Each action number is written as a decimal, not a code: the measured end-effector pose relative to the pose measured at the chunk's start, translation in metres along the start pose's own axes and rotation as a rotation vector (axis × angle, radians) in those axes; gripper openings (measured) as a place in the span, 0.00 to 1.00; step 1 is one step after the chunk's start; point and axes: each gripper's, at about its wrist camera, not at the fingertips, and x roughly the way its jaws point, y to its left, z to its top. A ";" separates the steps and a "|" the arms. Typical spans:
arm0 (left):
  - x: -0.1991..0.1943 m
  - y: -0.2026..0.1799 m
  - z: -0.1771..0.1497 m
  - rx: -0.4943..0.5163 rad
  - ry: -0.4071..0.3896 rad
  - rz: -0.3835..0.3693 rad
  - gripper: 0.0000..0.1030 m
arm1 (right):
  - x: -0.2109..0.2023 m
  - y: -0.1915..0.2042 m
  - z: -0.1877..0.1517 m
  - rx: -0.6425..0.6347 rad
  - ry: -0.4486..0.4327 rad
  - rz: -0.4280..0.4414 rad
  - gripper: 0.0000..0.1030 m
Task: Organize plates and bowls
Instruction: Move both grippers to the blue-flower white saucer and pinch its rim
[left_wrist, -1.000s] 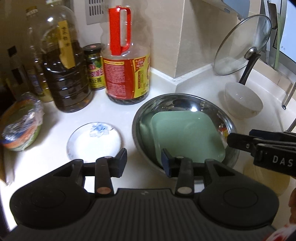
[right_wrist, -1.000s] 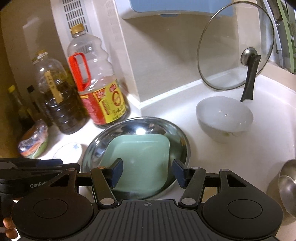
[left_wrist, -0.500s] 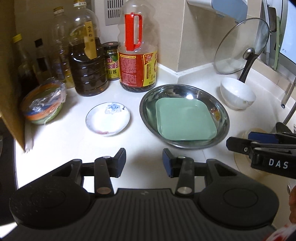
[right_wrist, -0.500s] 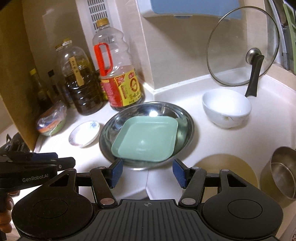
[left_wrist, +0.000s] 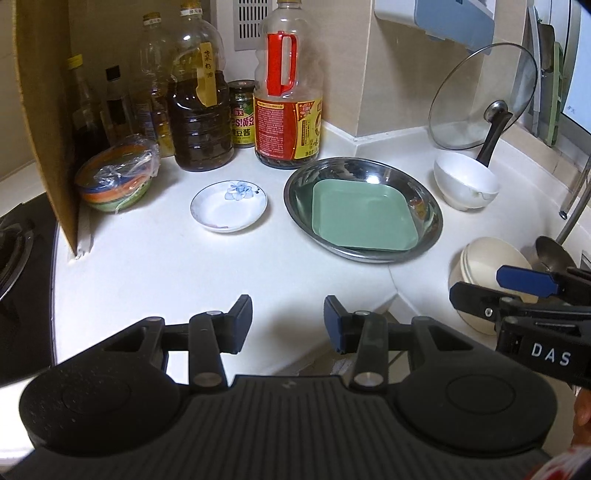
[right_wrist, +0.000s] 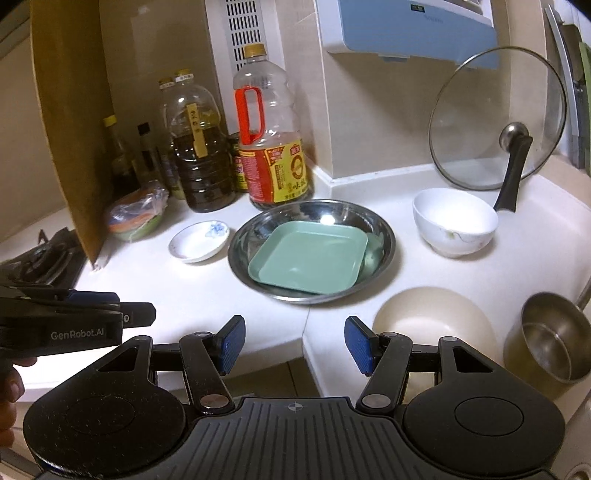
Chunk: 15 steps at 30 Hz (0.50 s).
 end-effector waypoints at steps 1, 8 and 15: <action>-0.004 -0.002 -0.002 -0.004 -0.002 0.004 0.38 | -0.003 -0.002 -0.002 0.002 0.003 0.005 0.58; -0.029 -0.018 -0.021 -0.021 -0.013 0.034 0.38 | -0.025 -0.011 -0.013 0.004 0.010 0.023 0.58; -0.050 -0.025 -0.035 -0.035 -0.016 0.079 0.38 | -0.039 -0.011 -0.019 0.007 0.018 0.057 0.58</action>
